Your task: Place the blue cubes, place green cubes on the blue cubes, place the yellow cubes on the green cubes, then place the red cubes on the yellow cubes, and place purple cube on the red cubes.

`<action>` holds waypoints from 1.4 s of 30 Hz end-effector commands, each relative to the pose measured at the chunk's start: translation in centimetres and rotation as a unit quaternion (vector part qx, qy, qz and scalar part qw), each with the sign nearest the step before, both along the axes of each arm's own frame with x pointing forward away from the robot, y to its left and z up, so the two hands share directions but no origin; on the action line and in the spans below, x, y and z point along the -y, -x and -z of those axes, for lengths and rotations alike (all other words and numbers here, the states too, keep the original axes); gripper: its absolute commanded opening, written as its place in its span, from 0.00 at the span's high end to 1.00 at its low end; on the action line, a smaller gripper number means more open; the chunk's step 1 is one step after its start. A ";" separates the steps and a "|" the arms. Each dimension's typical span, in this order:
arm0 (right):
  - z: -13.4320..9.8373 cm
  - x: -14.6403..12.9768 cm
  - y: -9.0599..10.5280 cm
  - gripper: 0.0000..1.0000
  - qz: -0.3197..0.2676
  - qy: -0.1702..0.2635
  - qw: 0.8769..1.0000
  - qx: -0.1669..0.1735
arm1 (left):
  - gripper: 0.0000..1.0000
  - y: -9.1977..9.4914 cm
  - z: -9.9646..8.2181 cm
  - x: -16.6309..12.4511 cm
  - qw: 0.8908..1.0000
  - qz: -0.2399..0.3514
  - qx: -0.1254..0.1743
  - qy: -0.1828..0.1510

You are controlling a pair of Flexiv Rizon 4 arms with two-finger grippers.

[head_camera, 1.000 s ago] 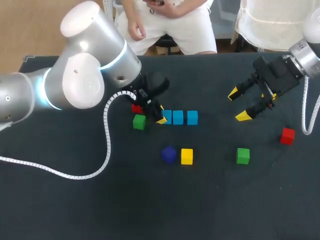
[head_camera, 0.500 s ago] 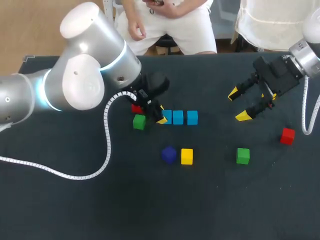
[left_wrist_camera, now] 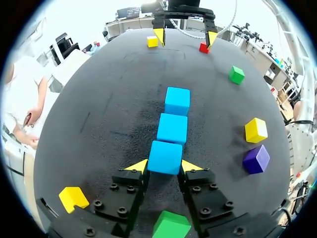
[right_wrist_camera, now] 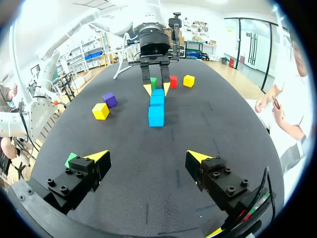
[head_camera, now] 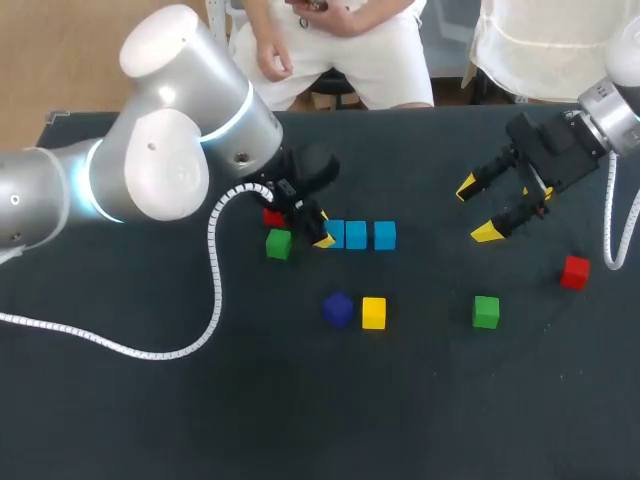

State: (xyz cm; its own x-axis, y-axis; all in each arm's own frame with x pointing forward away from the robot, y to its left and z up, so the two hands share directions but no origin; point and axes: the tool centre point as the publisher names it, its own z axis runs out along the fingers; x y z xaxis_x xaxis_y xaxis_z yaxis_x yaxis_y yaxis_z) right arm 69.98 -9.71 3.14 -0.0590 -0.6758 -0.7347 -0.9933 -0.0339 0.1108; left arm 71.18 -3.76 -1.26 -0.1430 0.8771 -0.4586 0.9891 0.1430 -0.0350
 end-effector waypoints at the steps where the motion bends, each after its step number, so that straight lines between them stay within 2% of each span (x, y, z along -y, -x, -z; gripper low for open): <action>1: 0.0 0.0 0.0 0.00 0.000 -0.001 1.000 0.001 | 1.00 0.1 0.1 -0.1 1.000 0.000 -0.001 0.000; 42: 0.0 0.0 0.0 0.00 0.000 -0.001 1.000 0.001 | 1.00 0.8 0.0 -0.7 1.000 -0.007 -0.006 -0.003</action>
